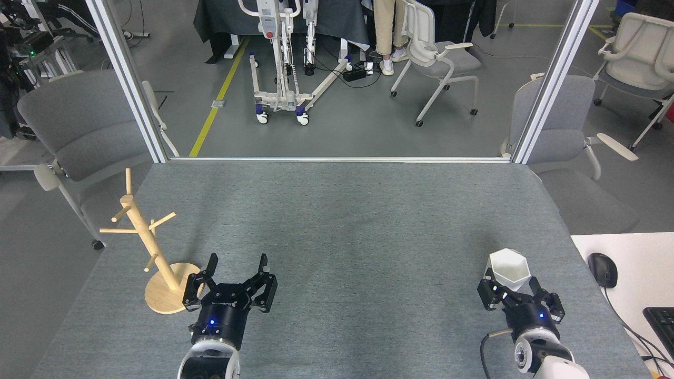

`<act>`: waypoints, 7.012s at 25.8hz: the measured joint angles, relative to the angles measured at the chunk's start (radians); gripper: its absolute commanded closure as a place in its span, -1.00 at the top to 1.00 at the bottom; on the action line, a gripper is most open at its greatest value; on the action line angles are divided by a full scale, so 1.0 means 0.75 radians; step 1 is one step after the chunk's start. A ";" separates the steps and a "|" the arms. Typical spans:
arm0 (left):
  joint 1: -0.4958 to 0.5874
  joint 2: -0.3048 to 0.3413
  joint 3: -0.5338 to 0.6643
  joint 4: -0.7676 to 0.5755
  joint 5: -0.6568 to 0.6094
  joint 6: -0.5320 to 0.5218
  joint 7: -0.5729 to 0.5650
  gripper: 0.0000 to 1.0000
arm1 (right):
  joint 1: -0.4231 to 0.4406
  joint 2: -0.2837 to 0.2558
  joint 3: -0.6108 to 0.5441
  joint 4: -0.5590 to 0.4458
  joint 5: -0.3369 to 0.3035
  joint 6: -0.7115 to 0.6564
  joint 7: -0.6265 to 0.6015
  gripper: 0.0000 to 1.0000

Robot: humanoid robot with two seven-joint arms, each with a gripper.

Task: Hang cup on storage rack
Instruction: 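Close the right gripper on the white cup's rim and grip it, then lift the white cup with the right gripper, then carry the cup toward the left gripper at the table center, then grasp the cup with the left gripper and release the right gripper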

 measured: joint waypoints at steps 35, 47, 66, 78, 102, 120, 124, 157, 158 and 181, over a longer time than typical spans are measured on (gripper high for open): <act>-0.006 -0.001 0.002 0.023 -0.002 0.001 0.003 0.99 | -0.182 -0.043 0.029 0.234 0.016 -0.007 0.000 0.99; -0.005 -0.001 0.003 0.035 -0.002 0.001 0.008 0.99 | -0.229 -0.066 0.031 0.301 0.083 -0.034 -0.009 0.98; 0.036 0.010 0.008 -0.003 -0.001 -0.009 0.014 0.99 | -0.216 -0.070 0.040 0.312 0.096 -0.059 -0.019 0.57; 0.042 0.010 0.010 -0.006 -0.002 -0.016 0.012 0.99 | -0.214 -0.083 0.050 0.312 0.096 -0.091 -0.035 -0.02; 0.107 0.065 -0.026 -0.040 -0.016 -0.306 0.063 0.98 | -0.155 -0.051 0.016 -0.687 -0.140 -0.052 0.897 -0.35; -0.082 0.004 -0.605 0.024 -0.283 -0.331 -0.101 0.97 | -0.160 0.122 0.773 -0.903 0.075 0.843 1.106 -0.44; -0.178 -0.011 -0.618 0.101 -0.276 -0.325 -0.164 0.97 | -0.161 0.158 0.919 -0.902 0.184 1.031 1.116 -0.44; -0.496 -0.006 -0.596 0.408 0.223 -0.453 -0.524 -1.00 | -0.101 0.338 1.069 -0.792 0.280 1.161 1.169 -0.55; -0.497 -0.005 -0.590 0.411 0.243 -0.461 -0.528 -1.00 | -0.094 0.343 1.069 -0.790 0.283 1.161 1.162 -0.54; -0.503 0.011 -0.542 0.440 0.302 -0.519 -0.540 -1.00 | -0.077 0.386 1.100 -0.782 0.273 1.095 0.747 0.98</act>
